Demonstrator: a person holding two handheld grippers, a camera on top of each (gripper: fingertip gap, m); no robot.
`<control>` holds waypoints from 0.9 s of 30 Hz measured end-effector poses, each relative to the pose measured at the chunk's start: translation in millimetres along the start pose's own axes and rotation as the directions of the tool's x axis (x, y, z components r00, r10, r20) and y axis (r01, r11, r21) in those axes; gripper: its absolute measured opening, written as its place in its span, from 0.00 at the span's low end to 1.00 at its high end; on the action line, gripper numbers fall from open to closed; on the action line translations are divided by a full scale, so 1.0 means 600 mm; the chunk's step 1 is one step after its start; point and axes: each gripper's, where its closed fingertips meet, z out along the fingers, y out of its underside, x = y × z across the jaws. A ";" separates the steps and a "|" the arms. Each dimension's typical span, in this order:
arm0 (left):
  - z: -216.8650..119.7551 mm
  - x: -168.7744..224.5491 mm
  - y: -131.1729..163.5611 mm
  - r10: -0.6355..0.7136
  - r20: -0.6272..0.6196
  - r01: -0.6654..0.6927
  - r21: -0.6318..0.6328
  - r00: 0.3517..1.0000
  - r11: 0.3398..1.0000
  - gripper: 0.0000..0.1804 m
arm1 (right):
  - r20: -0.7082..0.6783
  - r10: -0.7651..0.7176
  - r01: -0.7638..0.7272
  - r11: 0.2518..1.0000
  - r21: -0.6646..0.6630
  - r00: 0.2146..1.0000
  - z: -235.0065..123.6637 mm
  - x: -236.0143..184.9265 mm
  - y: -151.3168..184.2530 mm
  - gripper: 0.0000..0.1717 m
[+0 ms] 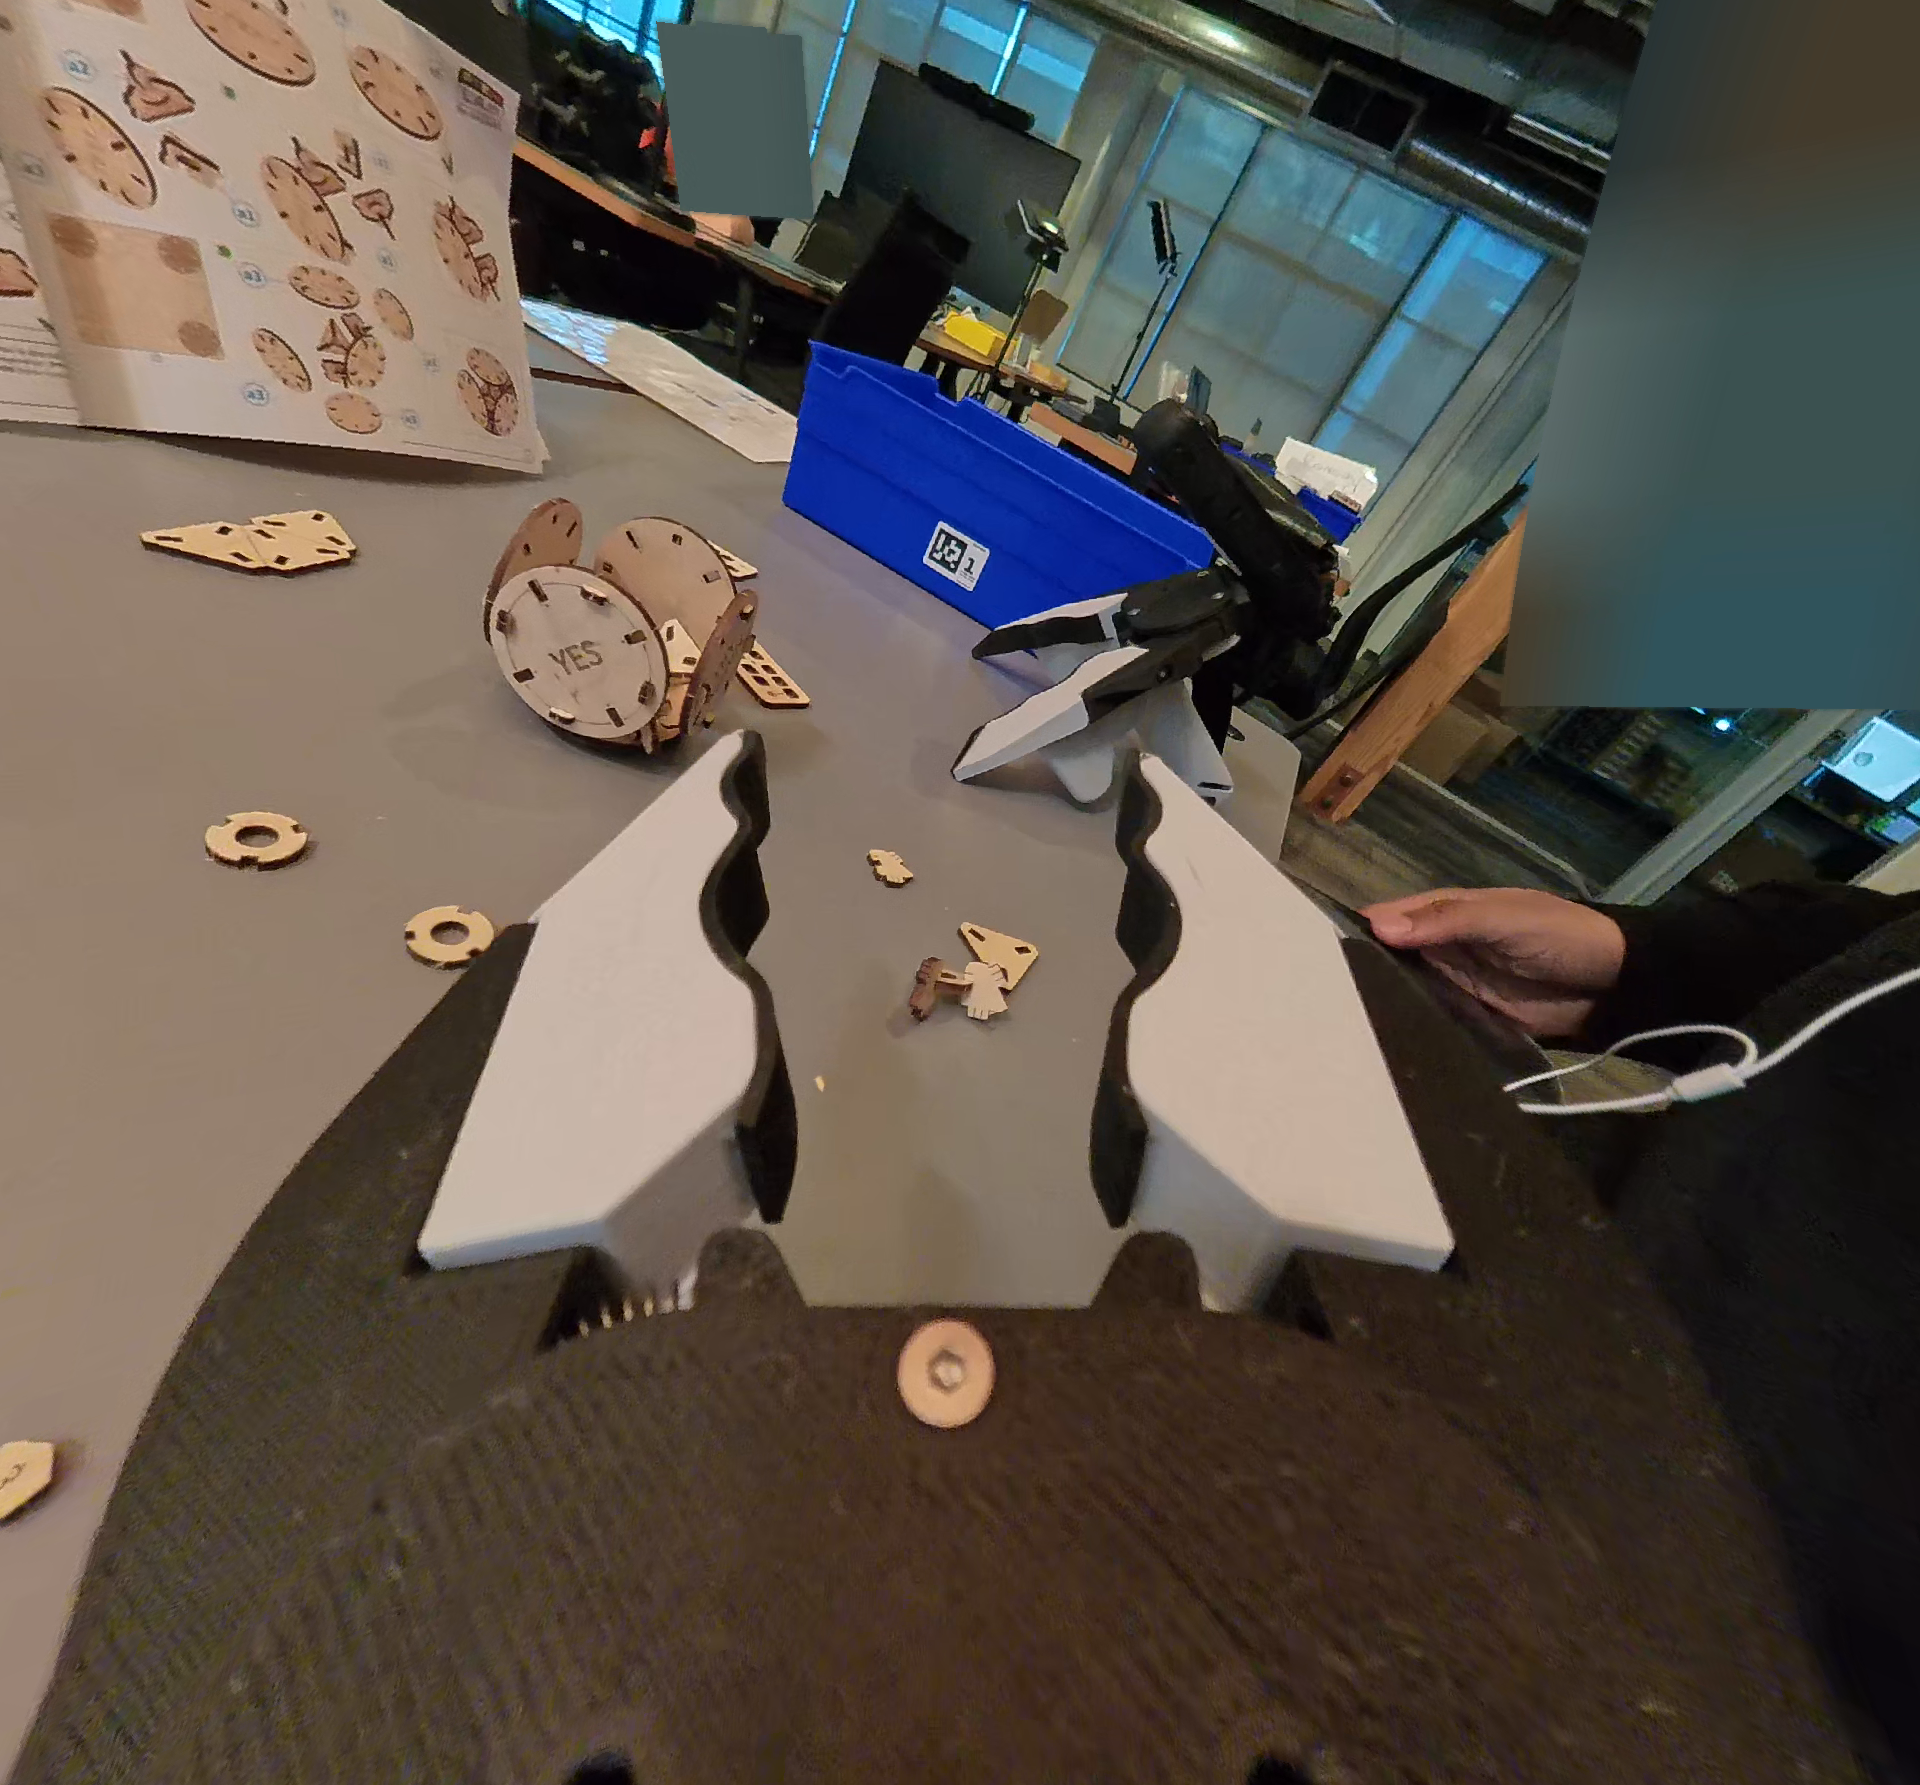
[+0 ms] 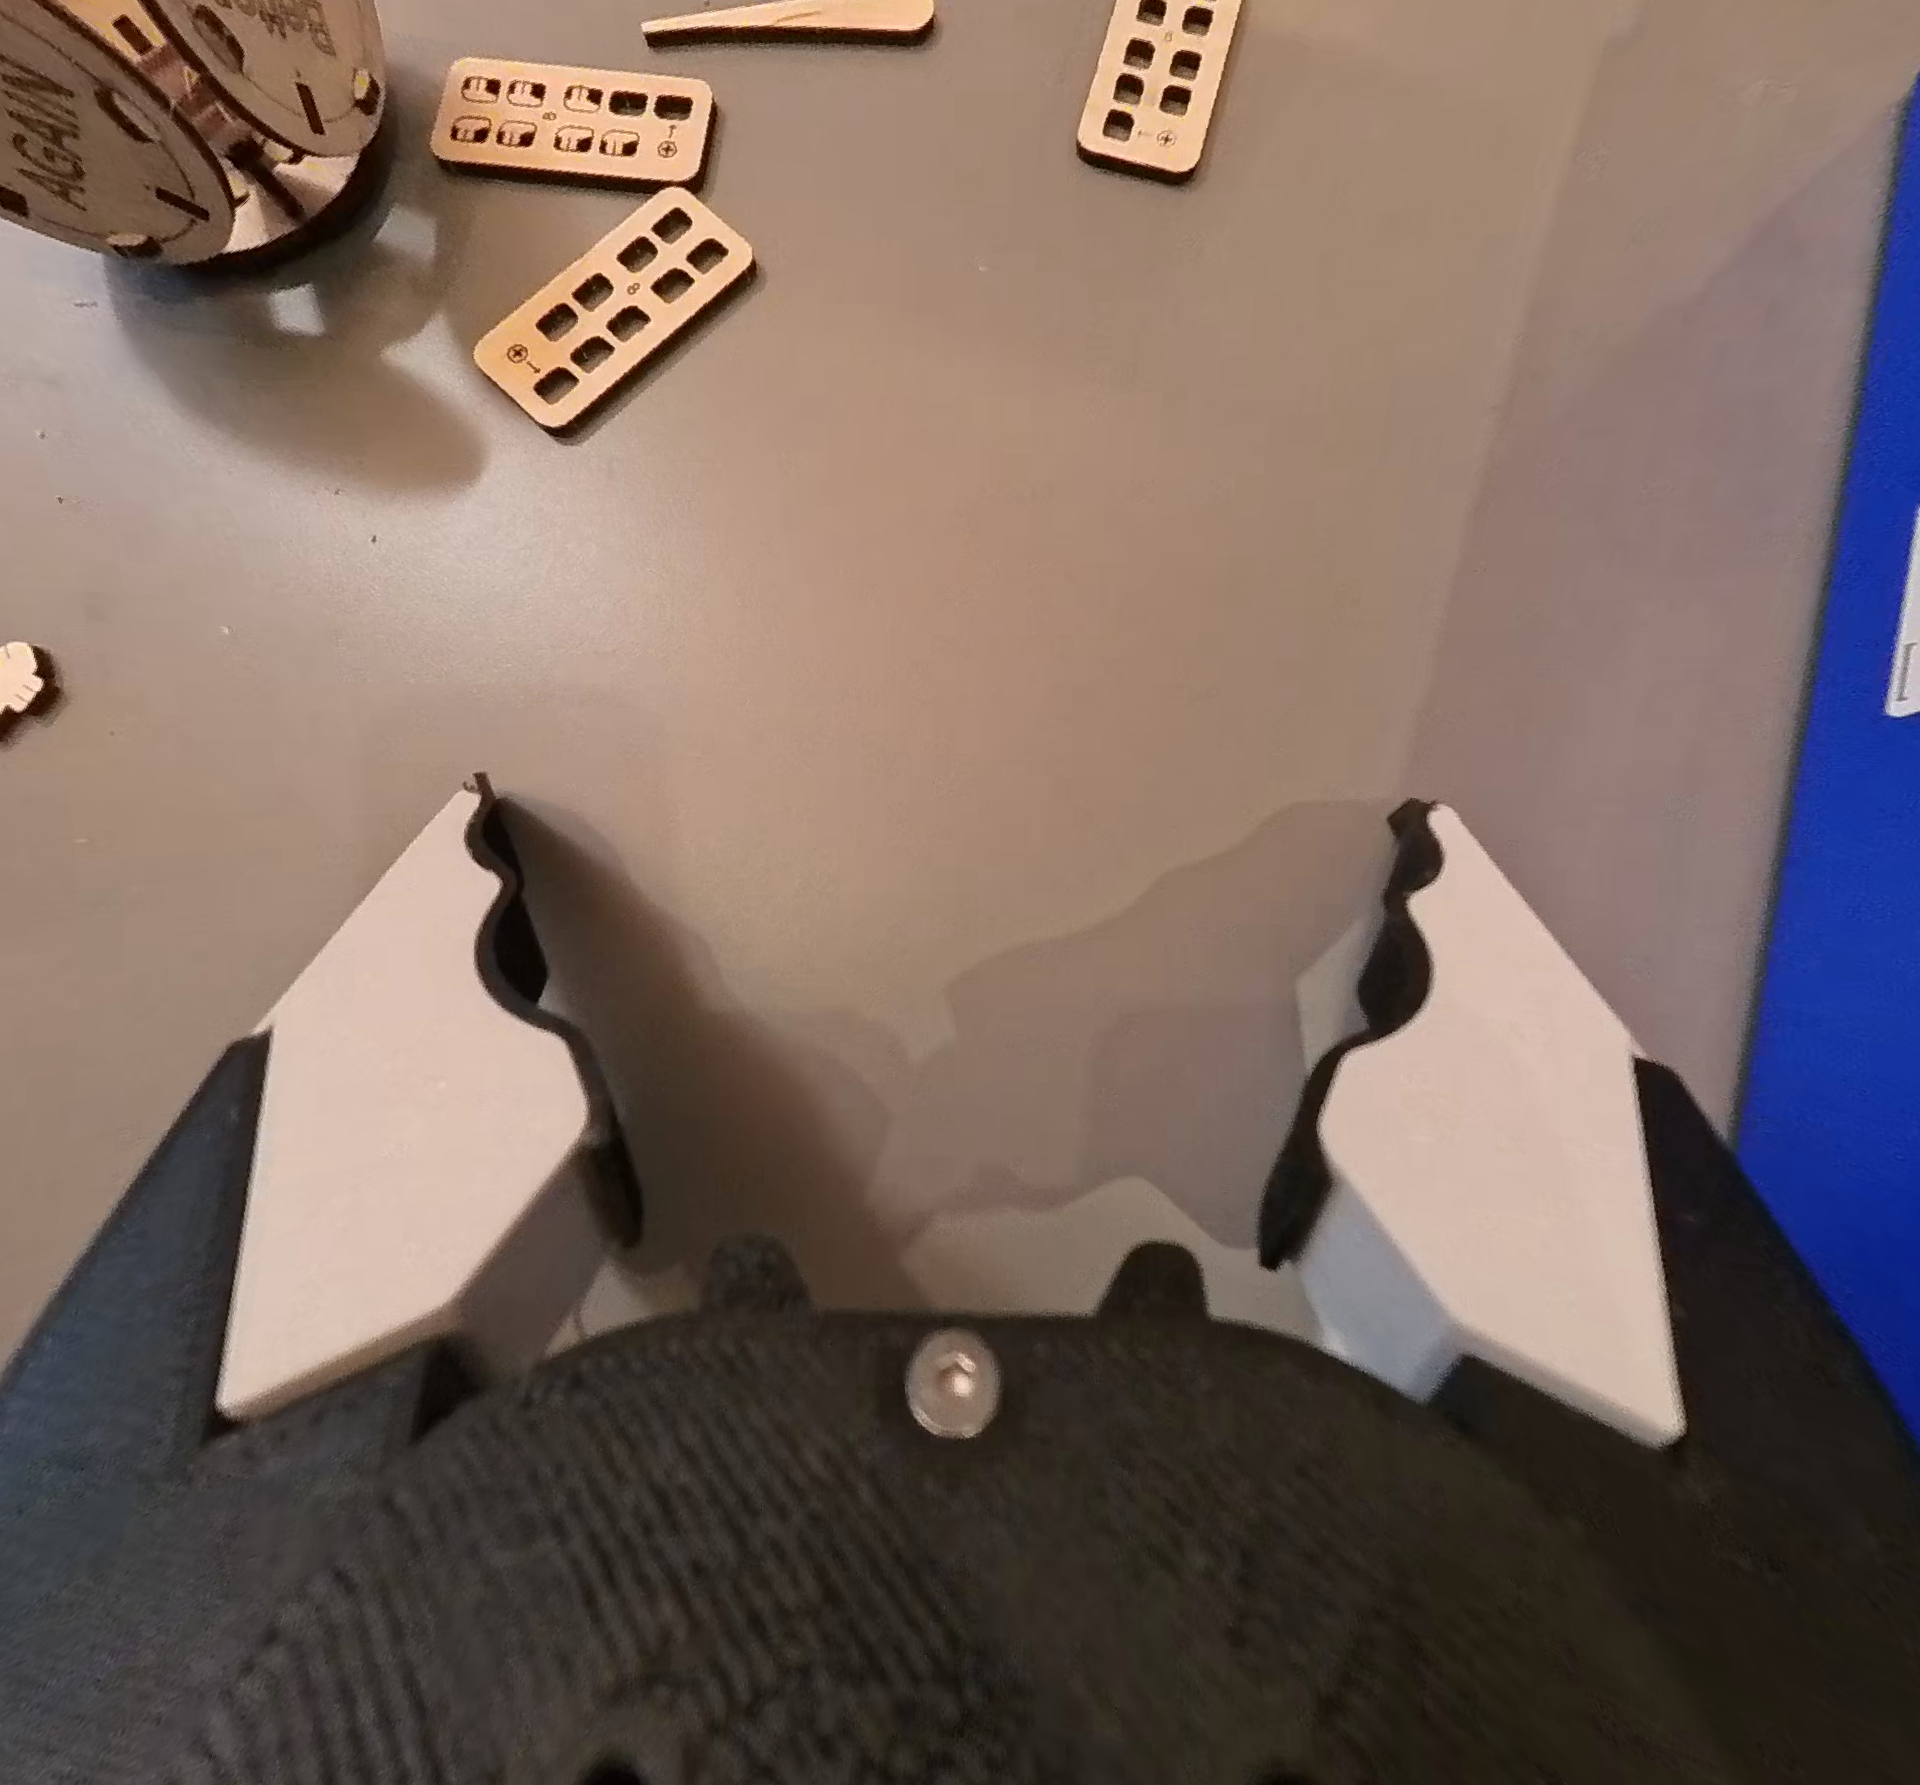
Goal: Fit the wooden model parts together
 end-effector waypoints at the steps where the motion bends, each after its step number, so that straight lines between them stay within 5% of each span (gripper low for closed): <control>1: 0.000 0.001 0.001 0.001 0.001 -0.001 0.000 1.000 1.000 0.37 | 0.000 0.000 0.000 1.000 0.000 1.000 0.000 0.000 0.000 0.93; 27: 0.003 -0.004 0.004 -0.013 0.028 0.013 -0.013 1.000 1.000 0.36 | 0.000 0.000 0.000 1.000 0.000 1.000 0.000 0.000 0.000 0.93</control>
